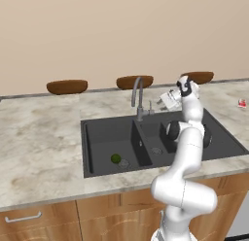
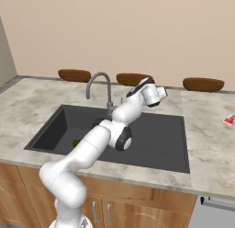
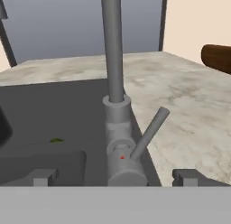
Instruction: Turn on the sink faucet. Then move the lime from the counter to the sink. Turn off the sink. Move the vegetable from the sink to the pot next to the stove. Finally move the pot to the rear right burner.
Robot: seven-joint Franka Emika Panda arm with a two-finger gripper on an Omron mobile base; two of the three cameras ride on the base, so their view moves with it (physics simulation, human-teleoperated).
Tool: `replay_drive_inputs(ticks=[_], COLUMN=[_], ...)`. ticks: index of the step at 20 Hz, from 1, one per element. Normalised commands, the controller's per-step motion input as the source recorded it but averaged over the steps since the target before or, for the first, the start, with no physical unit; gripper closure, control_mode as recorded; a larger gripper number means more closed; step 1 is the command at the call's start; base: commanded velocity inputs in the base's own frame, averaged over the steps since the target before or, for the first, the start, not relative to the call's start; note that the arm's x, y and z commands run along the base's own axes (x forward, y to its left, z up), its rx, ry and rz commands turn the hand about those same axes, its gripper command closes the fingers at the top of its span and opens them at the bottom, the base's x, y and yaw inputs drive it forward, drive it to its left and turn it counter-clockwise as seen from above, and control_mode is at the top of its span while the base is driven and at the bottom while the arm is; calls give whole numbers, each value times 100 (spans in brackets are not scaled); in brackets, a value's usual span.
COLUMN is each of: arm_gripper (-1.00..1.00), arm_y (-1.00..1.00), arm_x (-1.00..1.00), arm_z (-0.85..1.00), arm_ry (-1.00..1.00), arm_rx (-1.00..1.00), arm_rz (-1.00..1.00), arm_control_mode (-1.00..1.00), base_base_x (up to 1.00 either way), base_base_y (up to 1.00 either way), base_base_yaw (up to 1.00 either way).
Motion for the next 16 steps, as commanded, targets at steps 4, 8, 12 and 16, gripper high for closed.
replay_drive_inputs(ticks=[4,8,12,16], arm_gripper=[-100,-100,-100,-100], arm_y=[-26,-3,2,25], arm_x=[-49,-56,-64,-64], arm_z=[27,44,42,35], arm_ry=[-4,-3,0,-1], arm_rx=[0,0,0,0], arm_rz=[-12,-13,-19,-22], arm_control_mode=[-100,-100,-100,-100], base_base_x=[0,0,0,0], base_base_y=[0,0,0,0], base_base_yaw=[0,0,0,0])
